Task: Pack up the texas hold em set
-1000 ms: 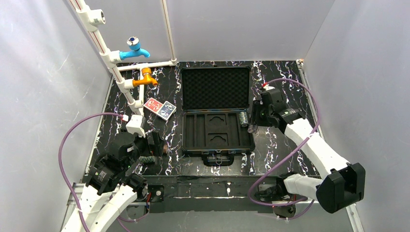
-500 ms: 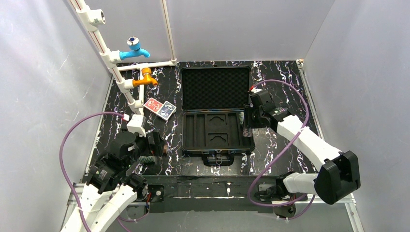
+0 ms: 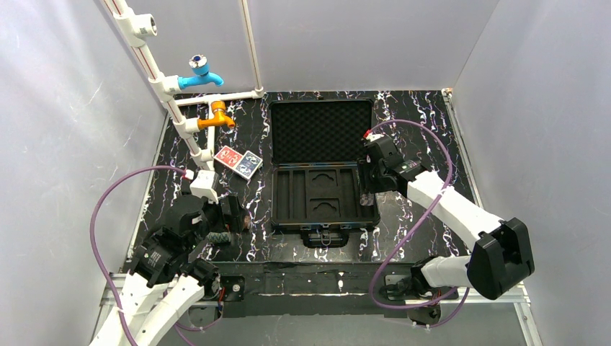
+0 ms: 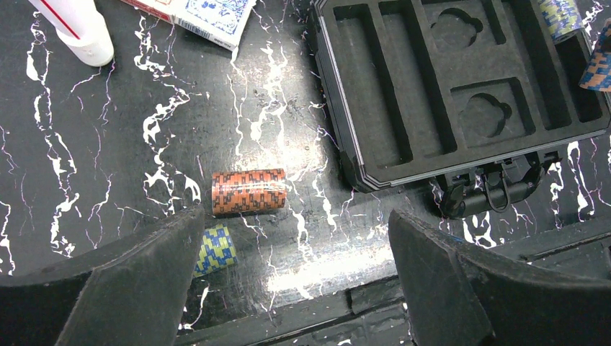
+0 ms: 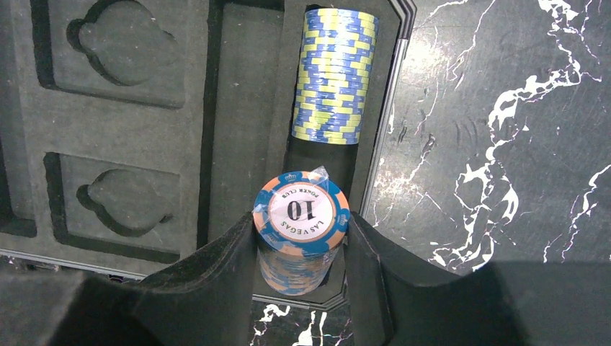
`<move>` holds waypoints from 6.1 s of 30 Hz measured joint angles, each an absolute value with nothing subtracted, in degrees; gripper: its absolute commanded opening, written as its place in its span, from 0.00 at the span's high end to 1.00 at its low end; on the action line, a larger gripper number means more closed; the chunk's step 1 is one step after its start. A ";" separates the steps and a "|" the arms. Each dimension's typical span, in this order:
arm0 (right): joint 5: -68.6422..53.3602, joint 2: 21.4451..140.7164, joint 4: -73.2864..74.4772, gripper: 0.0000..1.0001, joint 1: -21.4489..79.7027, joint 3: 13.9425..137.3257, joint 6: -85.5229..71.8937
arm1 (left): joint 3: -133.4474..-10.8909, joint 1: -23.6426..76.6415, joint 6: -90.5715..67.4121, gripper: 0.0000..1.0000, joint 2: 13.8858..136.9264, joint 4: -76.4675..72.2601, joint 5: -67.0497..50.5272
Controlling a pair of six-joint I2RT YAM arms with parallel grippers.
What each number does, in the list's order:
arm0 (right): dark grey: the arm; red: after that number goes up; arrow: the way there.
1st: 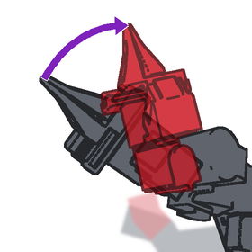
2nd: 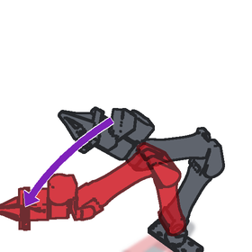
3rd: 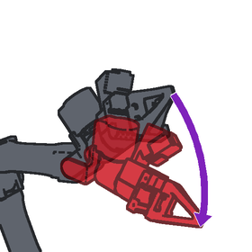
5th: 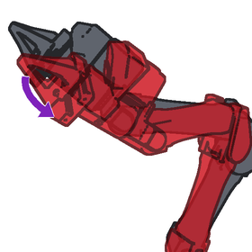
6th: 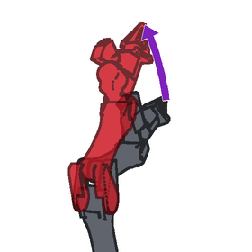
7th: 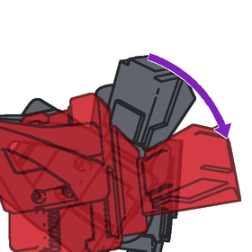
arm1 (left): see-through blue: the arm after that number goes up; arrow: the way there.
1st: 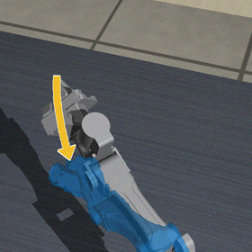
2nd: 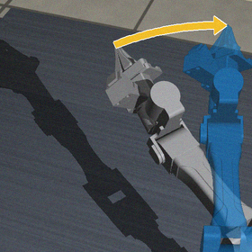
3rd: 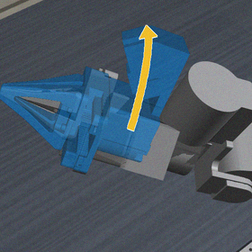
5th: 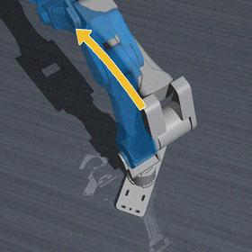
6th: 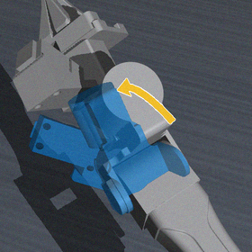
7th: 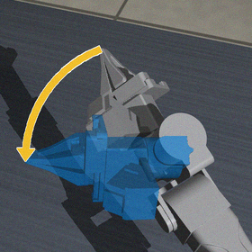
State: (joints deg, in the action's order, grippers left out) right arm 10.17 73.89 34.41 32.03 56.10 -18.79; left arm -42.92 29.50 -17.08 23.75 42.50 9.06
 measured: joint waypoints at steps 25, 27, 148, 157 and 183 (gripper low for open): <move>14.50 75.18 34.59 0.99 34.15 56.10 -17.69 | -42.92 29.50 -17.08 0.01 23.86 42.52 9.08; 14.59 75.22 34.59 0.99 34.24 56.10 -17.67 | -42.92 29.50 -17.08 0.01 23.86 42.50 9.10; 17.76 68.14 36.38 0.70 39.92 47.46 -27.70 | -42.92 29.50 -17.08 0.01 24.01 42.52 9.63; 16.69 69.01 35.24 0.74 39.94 44.75 -28.75 | -42.92 29.50 -17.10 0.01 24.01 42.52 9.67; 20.51 69.12 30.79 0.30 40.21 45.65 -24.95 | -43.33 29.50 -19.11 0.01 32.14 43.94 14.31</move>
